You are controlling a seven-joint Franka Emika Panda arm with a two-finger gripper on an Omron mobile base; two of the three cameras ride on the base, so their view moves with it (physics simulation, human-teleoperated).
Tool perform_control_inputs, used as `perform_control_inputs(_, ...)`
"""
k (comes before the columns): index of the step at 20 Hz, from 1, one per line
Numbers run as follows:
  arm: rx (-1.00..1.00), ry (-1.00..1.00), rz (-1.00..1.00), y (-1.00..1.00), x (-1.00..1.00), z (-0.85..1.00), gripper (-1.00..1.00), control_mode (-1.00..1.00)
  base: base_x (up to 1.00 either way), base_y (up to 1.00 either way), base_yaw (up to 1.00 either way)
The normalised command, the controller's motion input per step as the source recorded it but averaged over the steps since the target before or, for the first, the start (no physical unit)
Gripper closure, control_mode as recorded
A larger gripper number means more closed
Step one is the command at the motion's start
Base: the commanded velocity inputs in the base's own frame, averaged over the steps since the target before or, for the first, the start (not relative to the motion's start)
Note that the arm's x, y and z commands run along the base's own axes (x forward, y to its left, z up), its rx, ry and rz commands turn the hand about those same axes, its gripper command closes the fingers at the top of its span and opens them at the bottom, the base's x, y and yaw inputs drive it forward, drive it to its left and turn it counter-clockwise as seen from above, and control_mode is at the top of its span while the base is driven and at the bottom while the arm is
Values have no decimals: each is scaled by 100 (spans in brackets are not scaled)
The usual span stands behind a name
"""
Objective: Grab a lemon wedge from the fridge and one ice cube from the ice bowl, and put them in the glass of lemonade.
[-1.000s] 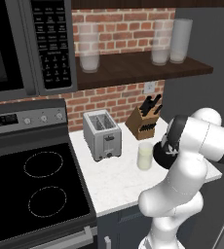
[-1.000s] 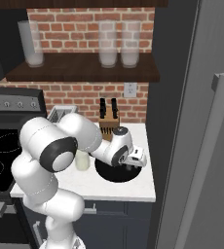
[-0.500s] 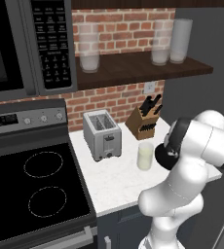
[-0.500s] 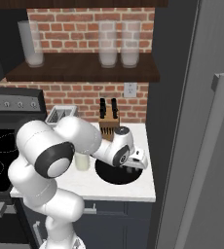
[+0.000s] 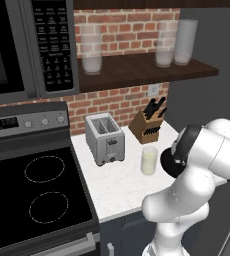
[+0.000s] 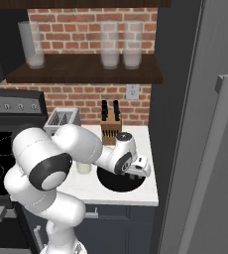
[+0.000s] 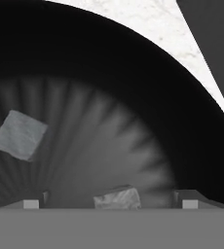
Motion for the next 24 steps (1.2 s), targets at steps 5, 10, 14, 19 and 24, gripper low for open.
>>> perform_control_inputs(5, 0, 2, 0, 0, -19, -14, -100, -100, 0, 0, 0)
perform_control_inputs(10, 0, 4, 0, 0, -10, -24, 100, -100, 0, 0, 0)
perform_control_inputs(14, 0, 5, 0, 0, -1, -29, 100, -100, 0, 0, 0)
perform_control_inputs(19, 0, 8, 0, 0, -18, -35, 100, -100, 0, 0, 0)
perform_control_inputs(24, 0, 7, 0, 0, -23, -33, 100, -100, 0, 0, 0)
